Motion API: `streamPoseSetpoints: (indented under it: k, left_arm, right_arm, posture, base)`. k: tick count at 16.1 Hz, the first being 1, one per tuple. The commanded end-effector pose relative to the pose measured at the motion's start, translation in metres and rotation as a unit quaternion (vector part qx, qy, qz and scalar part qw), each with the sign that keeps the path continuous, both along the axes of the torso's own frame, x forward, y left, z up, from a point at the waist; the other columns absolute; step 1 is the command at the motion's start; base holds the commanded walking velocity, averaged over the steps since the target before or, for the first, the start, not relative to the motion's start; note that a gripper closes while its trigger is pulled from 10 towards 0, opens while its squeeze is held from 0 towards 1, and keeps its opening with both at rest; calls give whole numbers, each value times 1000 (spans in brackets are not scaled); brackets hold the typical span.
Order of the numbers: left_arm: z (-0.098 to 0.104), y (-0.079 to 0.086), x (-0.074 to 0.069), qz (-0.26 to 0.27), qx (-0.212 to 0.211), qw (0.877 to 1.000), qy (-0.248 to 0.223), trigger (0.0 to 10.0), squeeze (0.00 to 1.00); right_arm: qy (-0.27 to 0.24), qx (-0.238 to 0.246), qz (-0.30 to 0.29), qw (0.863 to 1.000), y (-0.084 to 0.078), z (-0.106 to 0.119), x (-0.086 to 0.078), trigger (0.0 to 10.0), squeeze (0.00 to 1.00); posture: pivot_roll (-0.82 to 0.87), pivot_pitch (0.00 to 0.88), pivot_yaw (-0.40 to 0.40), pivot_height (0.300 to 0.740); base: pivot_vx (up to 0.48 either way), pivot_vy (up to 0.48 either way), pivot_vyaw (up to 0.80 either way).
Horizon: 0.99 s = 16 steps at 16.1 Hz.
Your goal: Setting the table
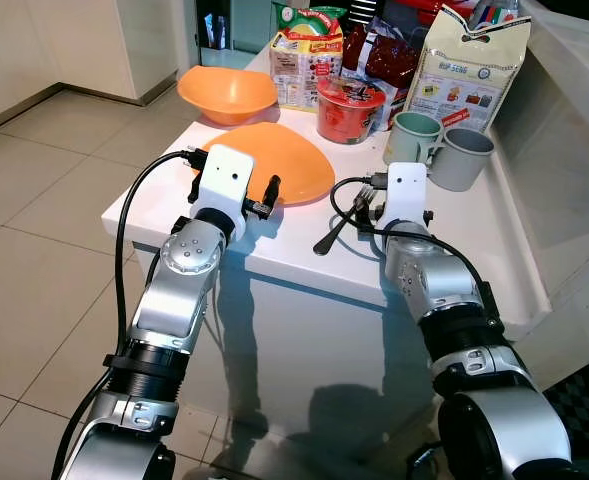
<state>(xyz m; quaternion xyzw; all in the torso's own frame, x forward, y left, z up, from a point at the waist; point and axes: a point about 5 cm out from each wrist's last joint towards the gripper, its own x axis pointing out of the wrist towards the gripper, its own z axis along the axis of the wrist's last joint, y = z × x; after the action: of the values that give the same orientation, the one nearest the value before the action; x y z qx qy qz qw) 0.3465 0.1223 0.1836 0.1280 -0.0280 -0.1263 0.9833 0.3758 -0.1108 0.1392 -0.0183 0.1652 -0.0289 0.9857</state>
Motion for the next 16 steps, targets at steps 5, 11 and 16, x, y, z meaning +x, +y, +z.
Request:
streamPoseSetpoints:
  k: [5,11,16]
  left_arm:
    - [8,-4,0,-6,2,1000,-12,10000,0]
    - [7,-7,1,-8,-1,1000,-12,10000,0]
    - [7,-8,2,-8,-2,1000,-14,10000,0]
  right_arm:
    - [63,-10,-13,998,-8,-26,-6,10000,0]
    - [116,51,-17,992,-11,-17,4,9059,0]
    - [133,108,-24,985,-10,3,15,10000,0]
  posture:
    - [195,0,-85,740]
    - [185,0,-93,740]
    - [179,0,-116,740]
  base:
    - [0,0,0]
    - [0,0,0]
    - [0,0,0]
